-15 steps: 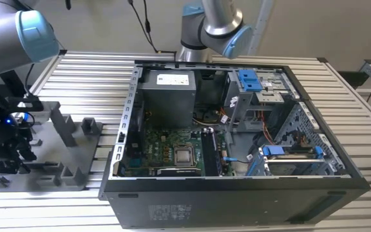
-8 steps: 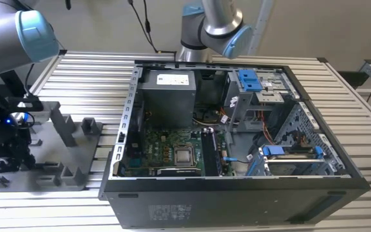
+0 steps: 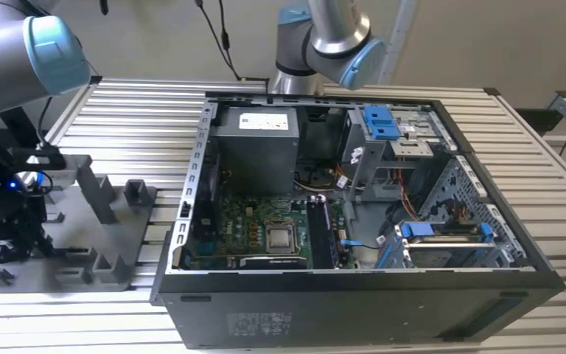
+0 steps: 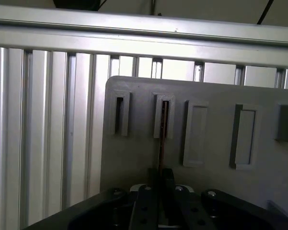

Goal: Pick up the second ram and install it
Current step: 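Pick up the second ram and move it above second insertion slot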

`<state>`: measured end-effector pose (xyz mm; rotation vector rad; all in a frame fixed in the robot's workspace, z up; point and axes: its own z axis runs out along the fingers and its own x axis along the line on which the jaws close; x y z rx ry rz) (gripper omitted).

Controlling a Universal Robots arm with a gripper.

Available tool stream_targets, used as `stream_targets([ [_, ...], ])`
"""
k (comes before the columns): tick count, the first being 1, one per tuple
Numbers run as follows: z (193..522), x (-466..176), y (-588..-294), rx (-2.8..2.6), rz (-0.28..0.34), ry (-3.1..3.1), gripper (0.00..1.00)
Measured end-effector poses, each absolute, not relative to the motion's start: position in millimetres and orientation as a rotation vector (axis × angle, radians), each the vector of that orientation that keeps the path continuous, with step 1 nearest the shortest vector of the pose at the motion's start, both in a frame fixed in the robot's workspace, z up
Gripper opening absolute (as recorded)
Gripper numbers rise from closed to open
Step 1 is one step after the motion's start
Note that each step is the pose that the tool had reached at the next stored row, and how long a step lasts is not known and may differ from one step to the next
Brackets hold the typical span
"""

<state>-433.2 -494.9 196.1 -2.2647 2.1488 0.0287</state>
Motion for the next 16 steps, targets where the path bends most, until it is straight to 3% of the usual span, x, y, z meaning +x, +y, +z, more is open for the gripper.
stream_targets([
  [16, 196.1, -433.3, -495.0, -2.265, 0.029, 2.149, 0.14],
])
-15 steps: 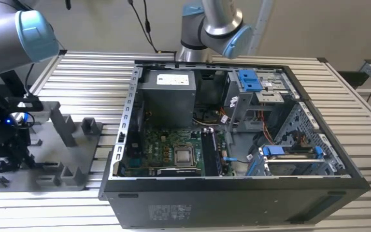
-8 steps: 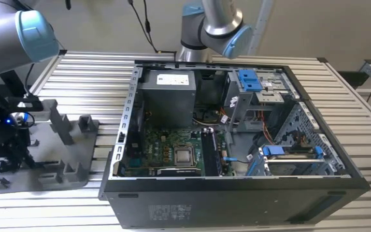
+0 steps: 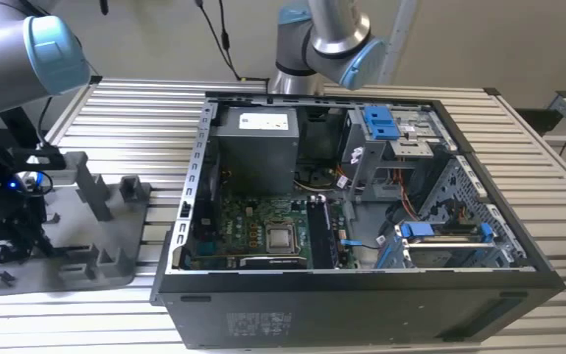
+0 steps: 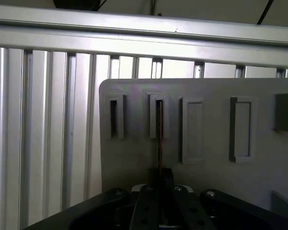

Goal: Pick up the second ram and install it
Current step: 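Pick up the second ram and move it above second insertion slot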

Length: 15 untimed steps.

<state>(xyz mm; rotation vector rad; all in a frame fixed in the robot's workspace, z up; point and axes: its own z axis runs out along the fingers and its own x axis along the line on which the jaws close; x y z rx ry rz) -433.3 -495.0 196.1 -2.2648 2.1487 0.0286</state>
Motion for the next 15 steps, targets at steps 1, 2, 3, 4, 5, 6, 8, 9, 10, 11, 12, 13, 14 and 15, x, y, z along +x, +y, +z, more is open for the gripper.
stream_targets([
  [1, 196, -433, -495, -2.265, 0.029, 2.149, 0.14],
  [2, 196, -433, -495, -2.265, 0.029, 2.149, 0.14],
  [3, 196, -433, -495, -2.265, 0.029, 2.149, 0.14],
  [4, 196, -433, -495, -2.265, 0.029, 2.149, 0.14],
  [5, 196, -433, -495, -2.265, 0.029, 2.149, 0.14],
  [6, 197, -433, -495, -2.265, 0.029, 2.149, 0.14],
  [8, 200, -433, -495, -2.265, 0.029, 2.149, 0.14],
  [9, 202, -433, -495, -2.265, 0.029, 2.149, 0.14],
  [10, 205, -433, -495, -2.265, 0.029, 2.149, 0.14],
  [11, 208, -433, -495, -2.265, 0.029, 2.149, 0.14],
  [12, 212, -433, -495, -2.265, 0.029, 2.149, 0.14],
  [13, 215, -433, -495, -2.265, 0.029, 2.149, 0.14],
  [14, 219, -433, -495, -2.265, 0.029, 2.149, 0.14],
  [15, 223, -433, -495, -2.265, 0.029, 2.149, 0.14],
])
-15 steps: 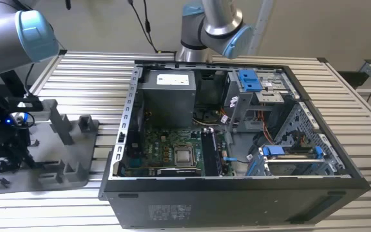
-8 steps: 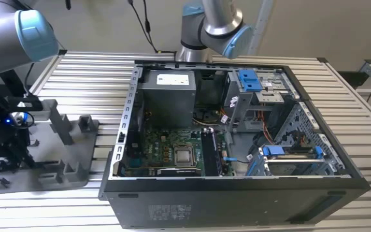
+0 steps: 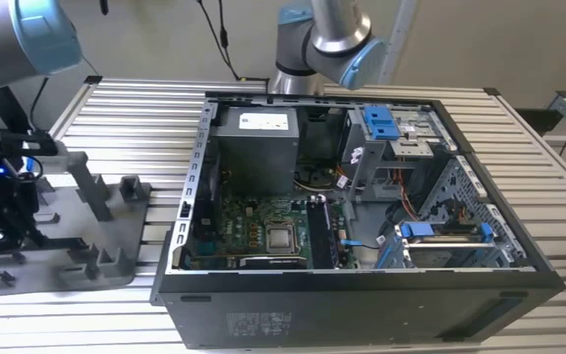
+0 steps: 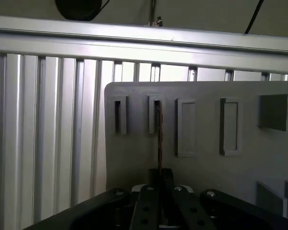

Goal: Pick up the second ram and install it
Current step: 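Pick up the second ram and move it above second insertion slot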

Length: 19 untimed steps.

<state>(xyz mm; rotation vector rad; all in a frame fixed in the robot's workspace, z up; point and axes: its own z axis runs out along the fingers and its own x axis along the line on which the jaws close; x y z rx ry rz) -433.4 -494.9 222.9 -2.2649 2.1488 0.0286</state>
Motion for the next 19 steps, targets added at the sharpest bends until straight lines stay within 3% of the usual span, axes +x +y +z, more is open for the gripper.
stream_targets([
  [19, 246, -434, -494, -2.243, 0.025, 2.175, 0.14],
])
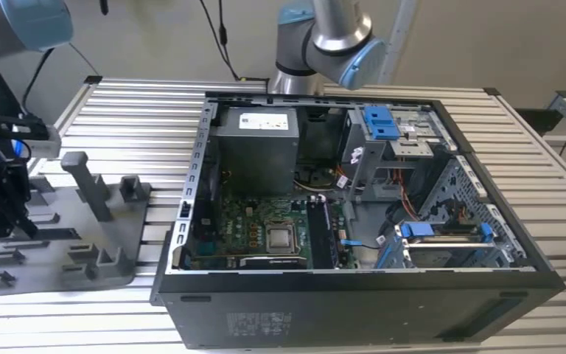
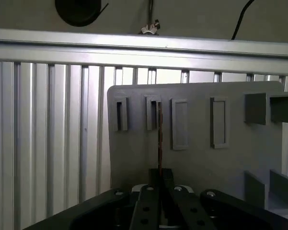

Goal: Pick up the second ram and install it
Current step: 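Pick up the second ram and move it above second insertion slot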

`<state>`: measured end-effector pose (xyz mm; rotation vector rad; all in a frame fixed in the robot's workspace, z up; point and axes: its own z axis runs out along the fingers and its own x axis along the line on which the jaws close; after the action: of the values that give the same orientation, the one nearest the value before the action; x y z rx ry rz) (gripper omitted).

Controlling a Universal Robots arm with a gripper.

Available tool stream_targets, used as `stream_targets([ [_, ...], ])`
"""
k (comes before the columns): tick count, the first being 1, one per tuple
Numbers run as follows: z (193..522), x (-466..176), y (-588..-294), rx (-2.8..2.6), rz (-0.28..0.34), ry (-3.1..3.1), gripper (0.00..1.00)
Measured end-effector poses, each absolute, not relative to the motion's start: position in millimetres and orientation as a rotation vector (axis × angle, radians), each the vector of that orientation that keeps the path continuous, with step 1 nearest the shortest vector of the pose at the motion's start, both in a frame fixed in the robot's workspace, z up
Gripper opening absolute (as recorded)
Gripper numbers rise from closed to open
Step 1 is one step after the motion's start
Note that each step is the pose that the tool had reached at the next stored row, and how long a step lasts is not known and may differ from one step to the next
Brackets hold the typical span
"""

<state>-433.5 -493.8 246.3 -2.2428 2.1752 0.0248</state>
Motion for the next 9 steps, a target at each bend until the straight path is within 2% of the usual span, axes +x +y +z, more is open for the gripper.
stream_targets([
  [9, 262, -434, -494, -2.243, 0.025, 2.175, 0.14],
])
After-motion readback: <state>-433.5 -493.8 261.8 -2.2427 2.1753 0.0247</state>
